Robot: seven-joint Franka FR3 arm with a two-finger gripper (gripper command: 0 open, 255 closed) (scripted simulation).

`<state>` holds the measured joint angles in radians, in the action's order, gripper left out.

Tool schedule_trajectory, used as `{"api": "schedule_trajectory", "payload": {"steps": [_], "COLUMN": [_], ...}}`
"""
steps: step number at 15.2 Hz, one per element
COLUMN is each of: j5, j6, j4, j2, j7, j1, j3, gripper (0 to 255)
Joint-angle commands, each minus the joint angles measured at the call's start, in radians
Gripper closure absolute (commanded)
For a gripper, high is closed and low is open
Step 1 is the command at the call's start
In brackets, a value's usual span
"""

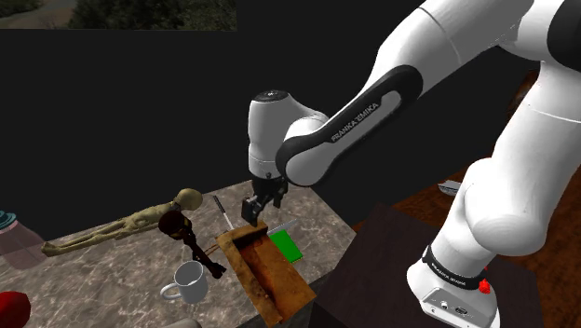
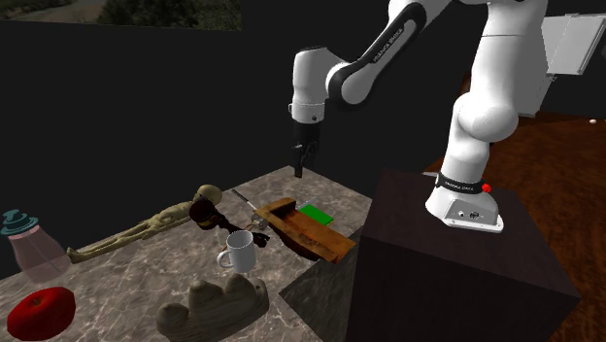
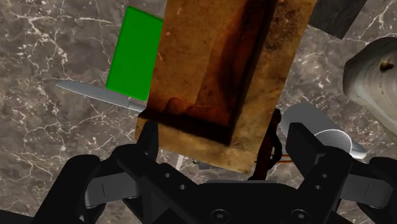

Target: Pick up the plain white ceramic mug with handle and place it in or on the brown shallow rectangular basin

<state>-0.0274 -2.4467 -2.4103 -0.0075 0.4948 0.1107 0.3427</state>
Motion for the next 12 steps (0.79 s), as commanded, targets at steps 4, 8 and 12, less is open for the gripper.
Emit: {"api": "schedule_trajectory", "payload": {"steps": [4,8,12], "j5": [-0.134,-0.235,-0.305], "j6": [-0.088,-0.132,-0.154], "j4": [0.118,0.238,0.378], "j2": [0.199,0.357,0.508], "j7": [0.135,0.229,0.295], "j1": [0.036,0.093,0.16], "j3": [0.003,-0.029,-0.07], "gripper": [0,0,0]}}
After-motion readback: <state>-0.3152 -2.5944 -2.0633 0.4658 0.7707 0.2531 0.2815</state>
